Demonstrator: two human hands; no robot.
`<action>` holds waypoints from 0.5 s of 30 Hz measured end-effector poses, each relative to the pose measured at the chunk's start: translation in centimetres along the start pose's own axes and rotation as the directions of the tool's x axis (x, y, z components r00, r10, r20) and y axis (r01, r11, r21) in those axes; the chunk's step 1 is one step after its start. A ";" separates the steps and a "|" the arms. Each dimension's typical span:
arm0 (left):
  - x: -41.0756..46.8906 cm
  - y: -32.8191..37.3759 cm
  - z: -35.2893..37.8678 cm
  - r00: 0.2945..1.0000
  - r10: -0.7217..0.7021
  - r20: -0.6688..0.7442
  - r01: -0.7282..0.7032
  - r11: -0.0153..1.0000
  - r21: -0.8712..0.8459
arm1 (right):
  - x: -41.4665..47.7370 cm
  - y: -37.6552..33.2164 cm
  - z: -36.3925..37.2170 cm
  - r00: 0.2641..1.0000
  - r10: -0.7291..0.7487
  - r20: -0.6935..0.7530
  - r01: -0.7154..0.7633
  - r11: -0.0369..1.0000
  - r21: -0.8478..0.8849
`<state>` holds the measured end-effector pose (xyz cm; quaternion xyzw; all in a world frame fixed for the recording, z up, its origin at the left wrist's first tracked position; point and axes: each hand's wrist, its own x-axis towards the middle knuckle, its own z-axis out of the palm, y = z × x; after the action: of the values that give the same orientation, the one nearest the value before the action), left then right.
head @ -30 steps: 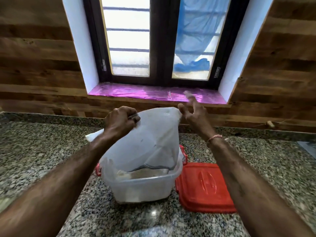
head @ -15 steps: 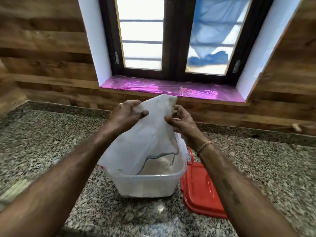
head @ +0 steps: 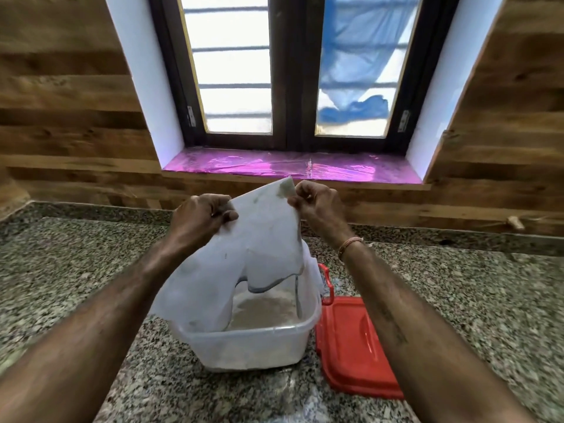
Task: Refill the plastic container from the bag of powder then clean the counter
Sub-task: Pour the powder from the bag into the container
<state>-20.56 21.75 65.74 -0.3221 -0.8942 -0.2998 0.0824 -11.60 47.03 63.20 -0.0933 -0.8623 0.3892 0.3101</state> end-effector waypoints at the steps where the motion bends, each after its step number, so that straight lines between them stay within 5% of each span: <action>1: 0.0 0.3 0.0 1.000 0.013 -0.010 -0.013 1.000 0.015 | 0.0 0.1 0.0 0.999 0.010 0.032 -0.014 0.994 0.105; 5: 0.3 2.6 0.5 0.996 0.068 -0.062 -0.066 0.997 0.041 | -0.1 -0.9 0.6 0.952 0.047 0.303 -0.198 0.850 0.489; 9: 1.0 2.4 0.8 0.994 0.007 -0.106 -0.008 1.000 -0.008 | -0.5 -0.9 0.1 0.969 0.150 0.196 -0.230 0.836 0.498; 12: 0.7 1.7 0.8 0.997 -0.009 -0.077 0.005 0.998 -0.060 | -1.2 0.1 -0.4 0.929 0.083 0.362 -0.246 0.866 0.434; 15: 0.6 1.9 1.7 0.996 -0.015 -0.092 0.008 0.998 -0.067 | -1.0 -0.3 -0.4 0.989 0.093 0.118 -0.126 0.940 0.316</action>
<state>-19.75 24.26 65.50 -0.3053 -0.8808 -0.3445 0.1113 -10.57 46.63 63.15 -0.0691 -0.7951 0.5460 0.2547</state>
